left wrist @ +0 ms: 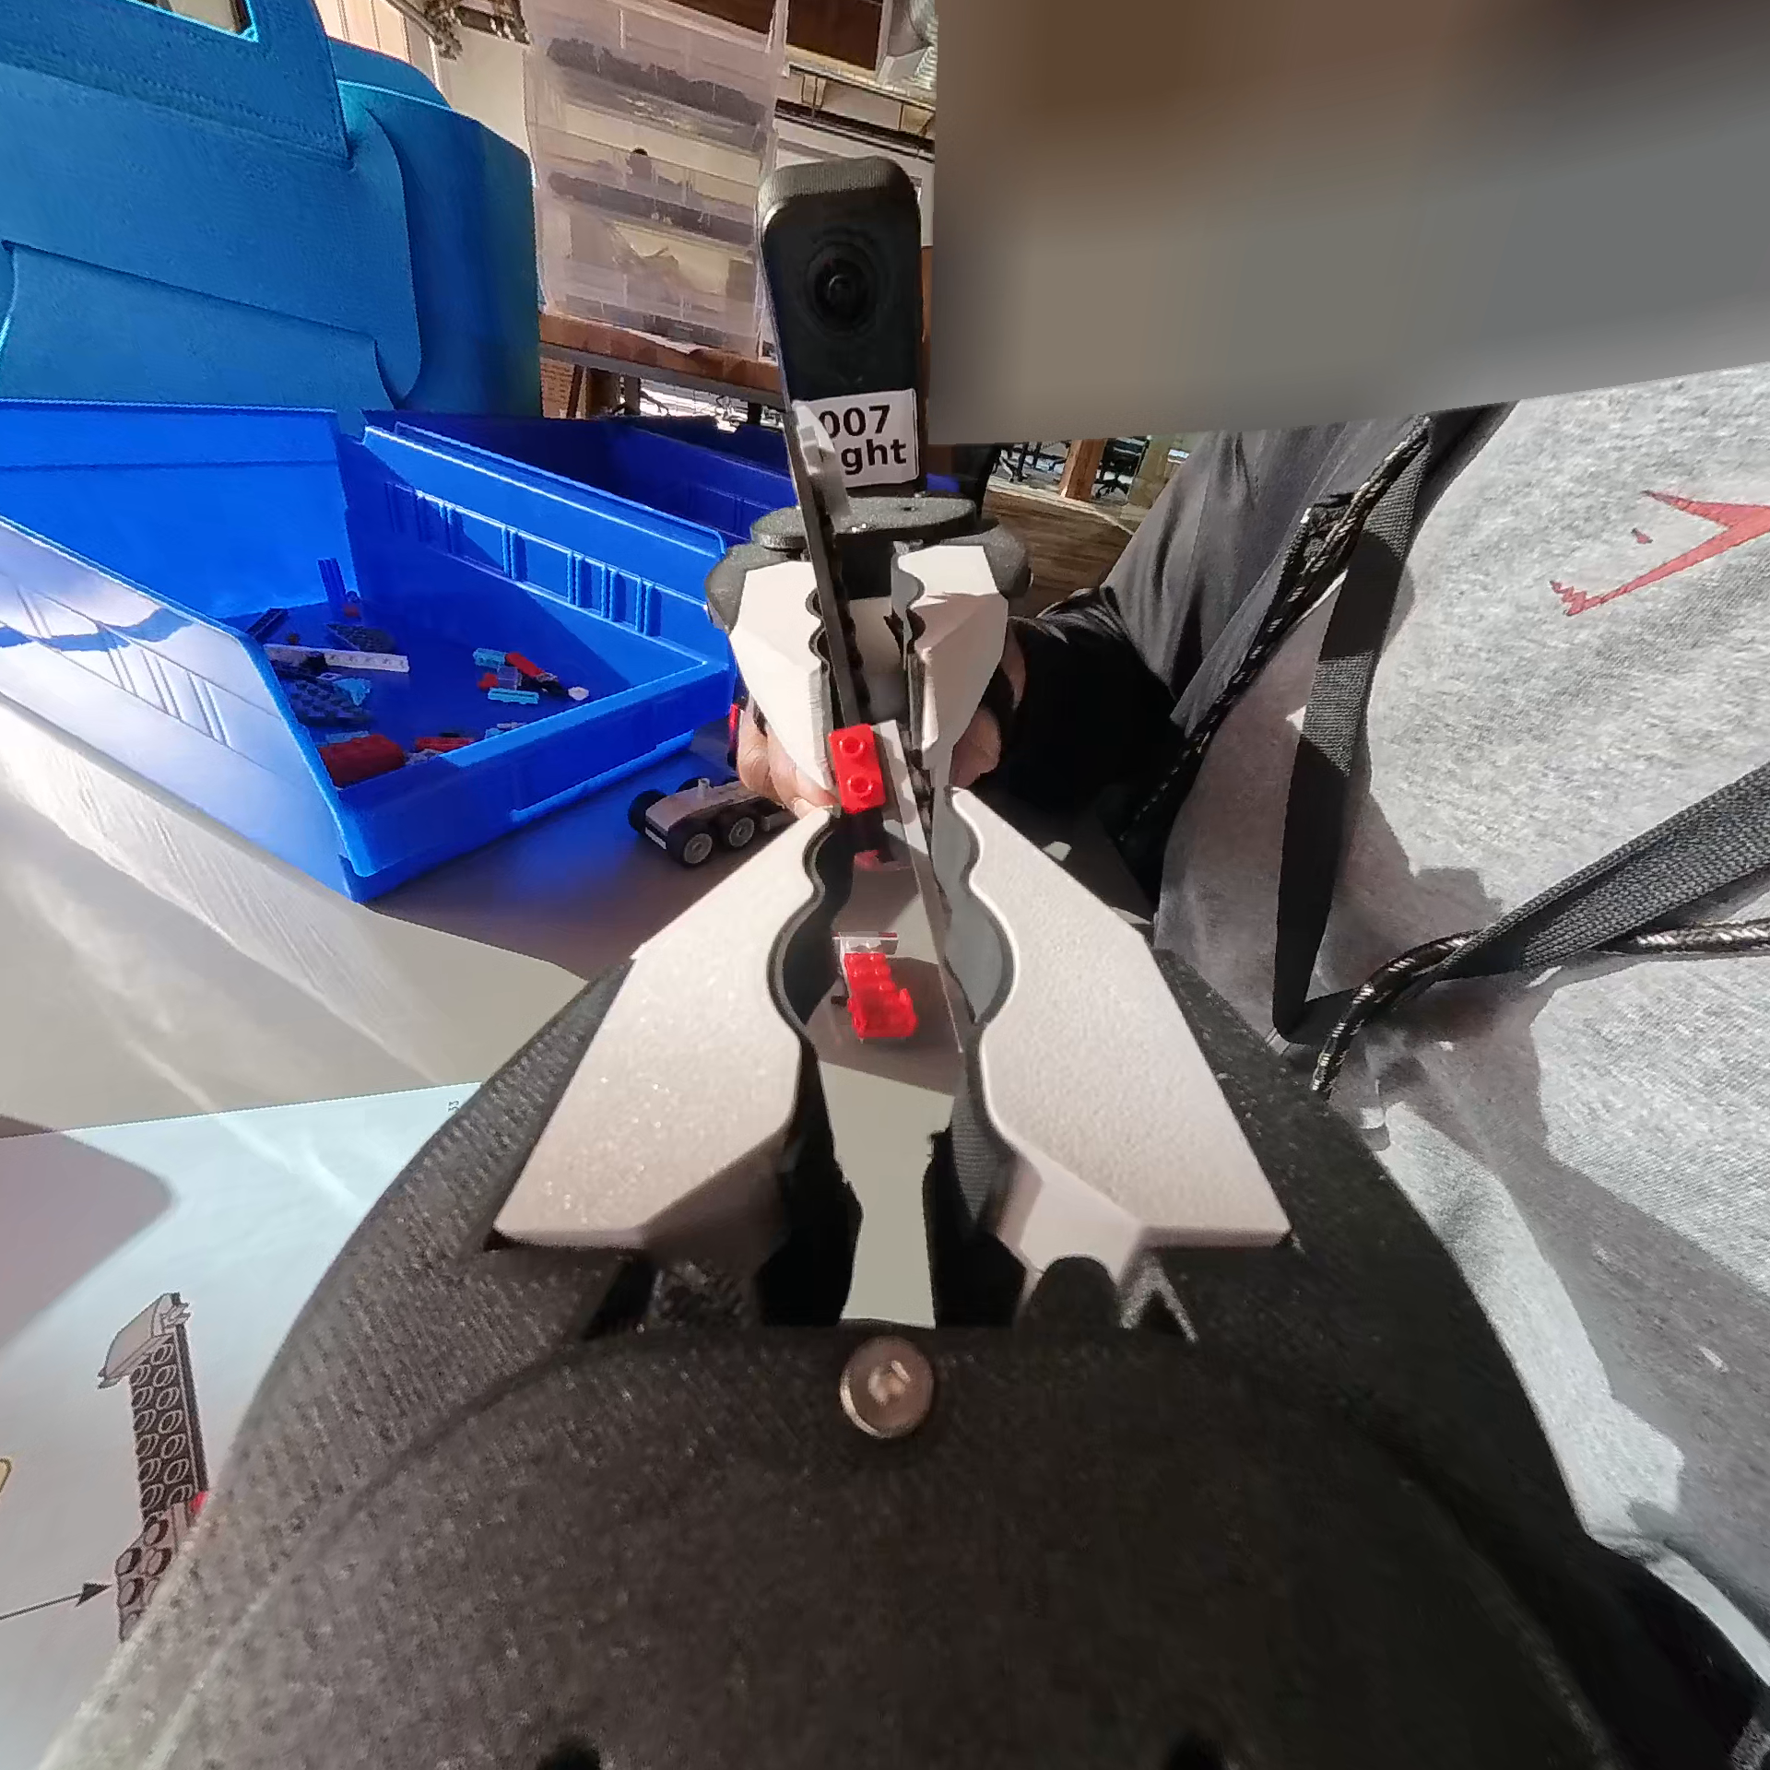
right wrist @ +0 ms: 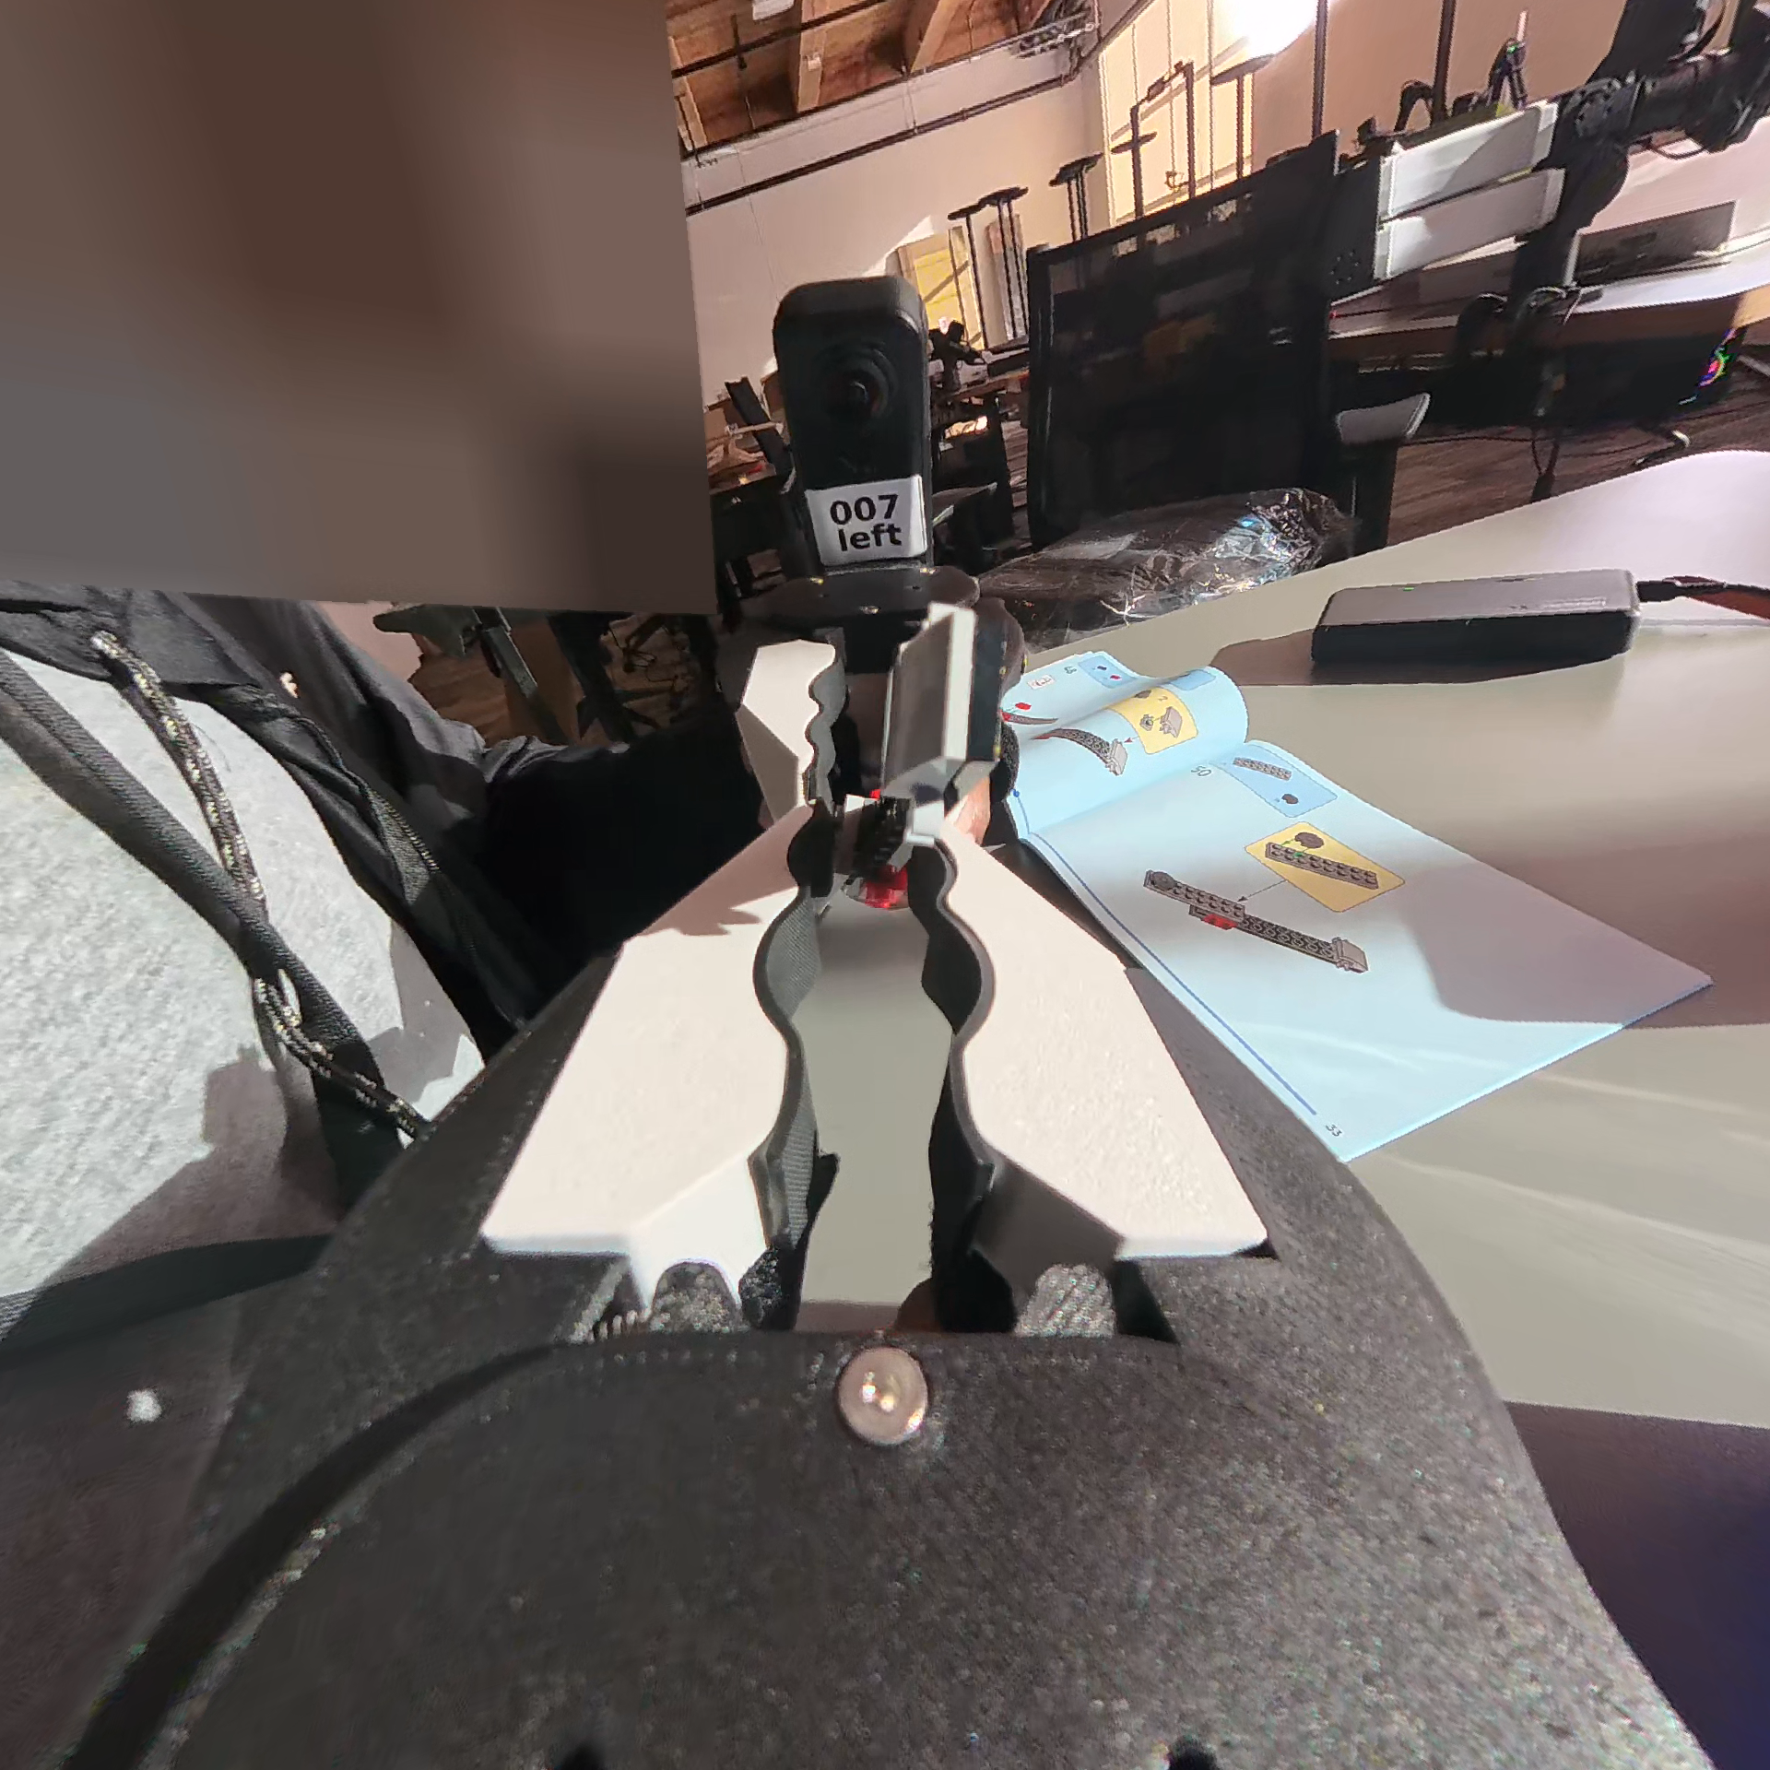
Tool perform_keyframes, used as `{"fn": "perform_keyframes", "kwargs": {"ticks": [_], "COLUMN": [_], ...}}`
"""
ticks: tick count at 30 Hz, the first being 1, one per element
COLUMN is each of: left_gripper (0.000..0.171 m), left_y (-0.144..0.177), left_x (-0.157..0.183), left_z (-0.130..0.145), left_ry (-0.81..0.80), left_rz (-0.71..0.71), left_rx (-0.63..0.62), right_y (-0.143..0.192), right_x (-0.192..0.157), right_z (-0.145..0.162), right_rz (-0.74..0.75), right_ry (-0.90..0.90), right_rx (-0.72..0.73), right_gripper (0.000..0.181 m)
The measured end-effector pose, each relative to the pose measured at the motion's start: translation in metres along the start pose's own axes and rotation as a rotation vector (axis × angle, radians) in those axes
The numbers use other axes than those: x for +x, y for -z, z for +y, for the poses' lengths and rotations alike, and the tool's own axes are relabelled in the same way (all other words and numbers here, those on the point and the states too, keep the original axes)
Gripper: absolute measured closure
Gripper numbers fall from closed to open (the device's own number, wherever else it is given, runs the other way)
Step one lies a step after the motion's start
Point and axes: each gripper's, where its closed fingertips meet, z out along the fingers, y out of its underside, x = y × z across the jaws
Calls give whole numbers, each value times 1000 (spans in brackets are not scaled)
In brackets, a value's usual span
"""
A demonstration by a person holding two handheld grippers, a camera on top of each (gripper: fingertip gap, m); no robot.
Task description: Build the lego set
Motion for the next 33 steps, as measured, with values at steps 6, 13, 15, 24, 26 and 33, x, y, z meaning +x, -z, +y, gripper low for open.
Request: {"fn": "perform_keyframes", "kwargs": {"ticks": [6,13,15,24,26,33], "left_gripper": [154,154,154,153,153,153], "left_y": [1,8,8,8,7,6], "left_x": [-10,-12,-11,-4,-4,-5], "left_z": [3,-9,-11,-12,-13,-10], "left_ry": [19,18,19,11,11,14], "left_rz": [-34,-37,-32,0,2,0], "left_rx": [10,97,106,117,119,113], "right_y": [-1,2,2,1,1,2], "right_x": [10,12,9,2,2,4], "right_z": [1,-4,-6,-8,-8,-7], "right_rz": [8,26,17,18,28,33], "right_ry": [-133,-128,-116,-52,-37,-36], "right_rx": [15,44,63,96,97,90], "right_gripper": [164,157,163,164,165,165]}}
